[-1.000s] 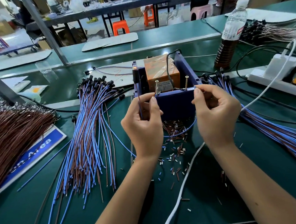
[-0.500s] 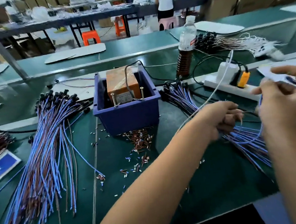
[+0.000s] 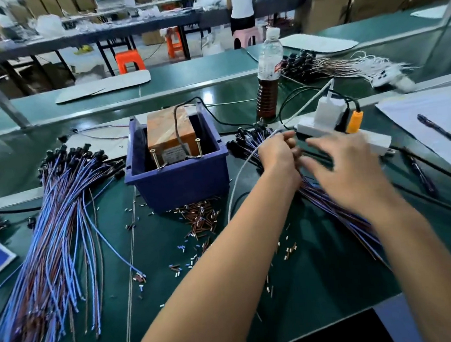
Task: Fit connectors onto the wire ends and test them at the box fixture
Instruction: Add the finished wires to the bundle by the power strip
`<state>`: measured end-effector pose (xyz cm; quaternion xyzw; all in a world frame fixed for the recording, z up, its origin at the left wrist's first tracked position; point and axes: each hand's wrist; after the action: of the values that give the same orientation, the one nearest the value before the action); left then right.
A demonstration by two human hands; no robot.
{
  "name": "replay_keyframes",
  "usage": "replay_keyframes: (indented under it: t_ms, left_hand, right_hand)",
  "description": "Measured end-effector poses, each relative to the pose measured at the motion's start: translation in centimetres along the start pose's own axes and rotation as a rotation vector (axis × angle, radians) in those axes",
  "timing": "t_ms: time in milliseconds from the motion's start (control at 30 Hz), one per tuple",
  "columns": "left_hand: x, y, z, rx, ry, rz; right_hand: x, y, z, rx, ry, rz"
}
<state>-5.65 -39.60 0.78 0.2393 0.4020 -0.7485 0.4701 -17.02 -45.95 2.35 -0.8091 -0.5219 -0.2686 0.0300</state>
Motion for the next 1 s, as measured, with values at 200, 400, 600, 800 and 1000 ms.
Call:
replay_keyframes:
  t_ms: [200, 400, 600, 800, 1000]
  left_hand:
    - [-1.4, 1.4, -1.5, -0.008, 0.047, 0.167]
    - [-2.3, 3.7, -3.7, -0.162, 0.837, 0.514]
    - [-2.4, 4.5, -4.4, -0.170, 1.189, 0.525]
    - [-0.8, 4.0, -5.1, -0.173, 1.244, 0.644]
    - [-0.9, 3.5, -4.6, -0.128, 1.273, 0.559]
  right_hand:
    - [0.2, -0.7, 1.1, 0.108, 0.120, -0.018]
    - [-0.5, -0.5, 0.4, 0.236, -0.099, 0.004]
    - [-0.6, -0.3, 1.6, 0.134, -0.182, 0.089]
    - [0.6, 0.4, 4.0, 0.065, -0.119, 0.114]
    - [2.0, 1.7, 5.7, 0.034, -0.002, 0.123]
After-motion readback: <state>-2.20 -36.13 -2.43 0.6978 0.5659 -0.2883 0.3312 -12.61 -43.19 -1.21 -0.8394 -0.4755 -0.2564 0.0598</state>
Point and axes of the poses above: each hand's wrist, its own y-axis towards the middle knuckle, its own z-axis out of the palm, x = y × z, and after that the axes turned 7 degrees about z, right-handed
